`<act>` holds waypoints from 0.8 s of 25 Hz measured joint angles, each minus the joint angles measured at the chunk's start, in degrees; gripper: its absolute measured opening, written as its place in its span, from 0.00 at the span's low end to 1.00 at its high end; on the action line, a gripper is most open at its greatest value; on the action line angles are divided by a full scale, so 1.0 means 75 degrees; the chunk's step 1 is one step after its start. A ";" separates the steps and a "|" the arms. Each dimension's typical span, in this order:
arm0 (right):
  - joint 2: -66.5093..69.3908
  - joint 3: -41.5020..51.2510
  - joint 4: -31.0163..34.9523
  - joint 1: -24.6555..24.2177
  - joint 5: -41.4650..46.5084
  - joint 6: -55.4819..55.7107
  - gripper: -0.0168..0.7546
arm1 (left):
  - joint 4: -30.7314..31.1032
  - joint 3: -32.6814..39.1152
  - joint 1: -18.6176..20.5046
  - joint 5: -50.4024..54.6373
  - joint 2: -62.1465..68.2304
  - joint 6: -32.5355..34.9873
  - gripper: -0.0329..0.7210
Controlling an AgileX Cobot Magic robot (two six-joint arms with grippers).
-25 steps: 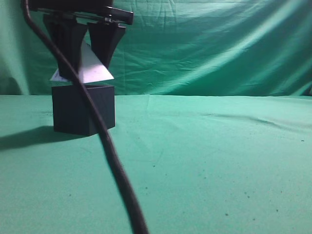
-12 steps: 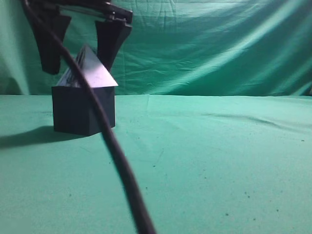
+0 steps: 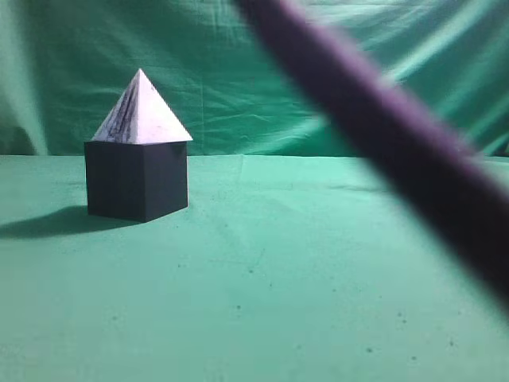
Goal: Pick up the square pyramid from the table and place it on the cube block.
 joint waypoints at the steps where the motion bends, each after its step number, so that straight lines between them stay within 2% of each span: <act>1: -0.0263 0.0000 -0.0012 0.0000 0.0017 0.0071 0.43 | 0.0000 0.0000 0.0000 0.0000 0.0000 0.0000 0.04; 3: -0.0774 0.0000 -0.0044 0.0000 0.0077 0.0193 0.20 | 0.0000 0.0000 0.0000 0.0000 0.0000 0.0000 0.04; 6: -0.1575 0.0083 -0.0248 0.0000 0.0123 0.0470 0.02 | 0.0000 0.0000 0.0000 0.0000 0.0000 0.0000 0.04; 10: -0.2867 0.1122 -0.0940 0.0000 0.0110 0.1005 0.02 | 0.0000 0.0000 0.0000 0.0000 0.0000 0.0000 0.04; 15: -0.4487 0.3391 -0.1319 0.0000 0.0061 0.1357 0.02 | 0.0000 0.0000 0.0000 0.0000 0.0000 0.0000 0.04; 20: -0.6158 0.5795 -0.1255 0.0000 -0.1388 0.1448 0.02 | 0.0000 0.0000 0.0000 0.0000 0.0000 0.0000 0.04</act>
